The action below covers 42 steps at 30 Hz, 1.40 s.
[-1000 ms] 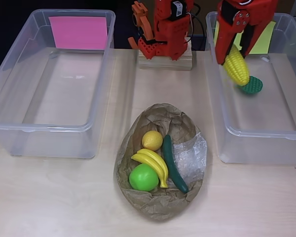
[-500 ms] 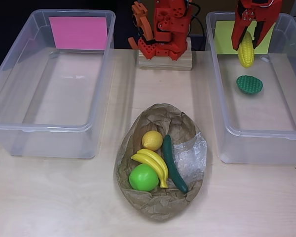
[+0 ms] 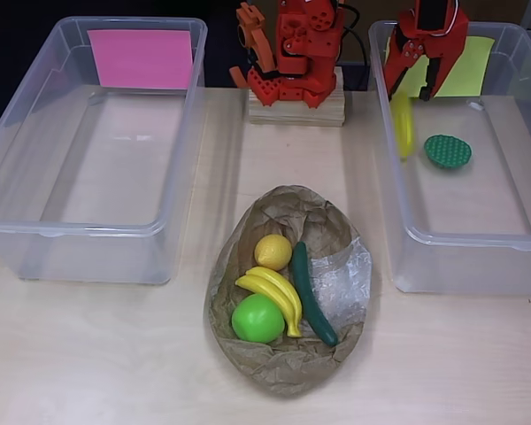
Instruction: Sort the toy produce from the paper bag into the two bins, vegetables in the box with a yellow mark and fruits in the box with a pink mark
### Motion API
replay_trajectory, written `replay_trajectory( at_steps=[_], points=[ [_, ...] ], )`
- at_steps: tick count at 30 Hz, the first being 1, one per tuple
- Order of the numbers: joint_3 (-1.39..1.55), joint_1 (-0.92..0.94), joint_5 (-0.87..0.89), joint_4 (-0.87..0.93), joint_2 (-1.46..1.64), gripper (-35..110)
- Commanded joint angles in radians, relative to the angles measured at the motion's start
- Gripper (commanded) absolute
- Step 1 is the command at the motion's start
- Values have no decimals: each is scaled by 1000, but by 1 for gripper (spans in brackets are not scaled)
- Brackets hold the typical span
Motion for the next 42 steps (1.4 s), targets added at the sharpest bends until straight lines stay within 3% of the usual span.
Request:
replay_trajectory(
  at_steps=[1,7,15,20,24,29,33,42],
  points=[
    [2,-5,-2,-14,-3,31],
    [-117,43,-140,20,-25,29],
    [-584,225,-718,190,-196,23],
    [-807,442,-1195,218,-276,19],
    [-920,643,-1436,219,-328,18],
    [-1042,917,-1571,247,-393,19],
    [-1089,1106,-1566,212,-482,20],
    [-1264,1287,-1661,140,-896,31]
  ],
)
